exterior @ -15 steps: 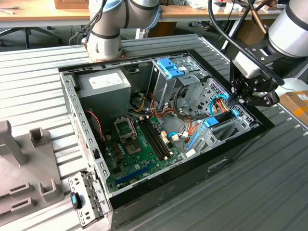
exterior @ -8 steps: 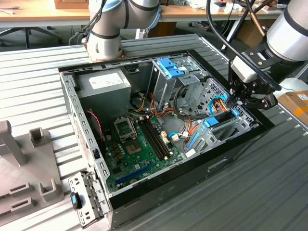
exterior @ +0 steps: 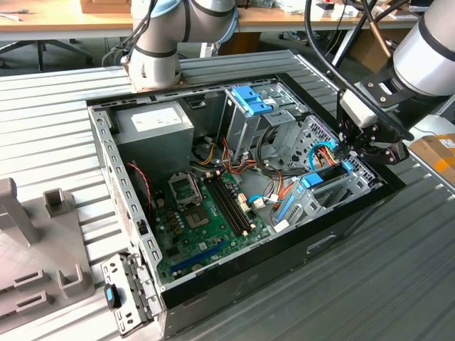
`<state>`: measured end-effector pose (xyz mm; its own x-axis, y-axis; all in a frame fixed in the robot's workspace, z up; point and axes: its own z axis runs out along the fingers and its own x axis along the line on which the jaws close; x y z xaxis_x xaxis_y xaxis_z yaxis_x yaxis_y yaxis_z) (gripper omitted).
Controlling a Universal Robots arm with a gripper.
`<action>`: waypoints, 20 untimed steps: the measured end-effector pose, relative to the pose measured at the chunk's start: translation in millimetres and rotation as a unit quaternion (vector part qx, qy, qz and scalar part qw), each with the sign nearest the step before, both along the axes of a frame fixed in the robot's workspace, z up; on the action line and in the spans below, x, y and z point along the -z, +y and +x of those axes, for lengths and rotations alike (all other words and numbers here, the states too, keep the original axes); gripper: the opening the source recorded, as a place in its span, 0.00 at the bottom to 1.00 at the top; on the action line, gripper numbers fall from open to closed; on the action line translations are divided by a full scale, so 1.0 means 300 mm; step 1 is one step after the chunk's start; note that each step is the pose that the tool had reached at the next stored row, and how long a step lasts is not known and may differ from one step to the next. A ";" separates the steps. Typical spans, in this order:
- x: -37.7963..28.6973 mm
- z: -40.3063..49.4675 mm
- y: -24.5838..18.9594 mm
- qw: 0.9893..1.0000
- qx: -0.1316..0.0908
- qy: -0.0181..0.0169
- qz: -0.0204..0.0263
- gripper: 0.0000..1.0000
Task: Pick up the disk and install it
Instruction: 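Insert the second disk wire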
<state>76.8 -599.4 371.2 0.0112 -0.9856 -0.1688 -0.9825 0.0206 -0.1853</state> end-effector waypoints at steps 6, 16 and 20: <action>0.018 -0.003 -0.006 1.000 -0.001 -0.004 0.003 0.17; 0.056 -0.012 -0.013 1.000 -0.001 -0.006 0.003 0.17; 0.065 -0.012 -0.013 1.000 -0.001 -0.006 0.003 0.17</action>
<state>73.2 -603.4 351.7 0.0154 -0.9844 -0.1751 -0.9802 0.0197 -0.1971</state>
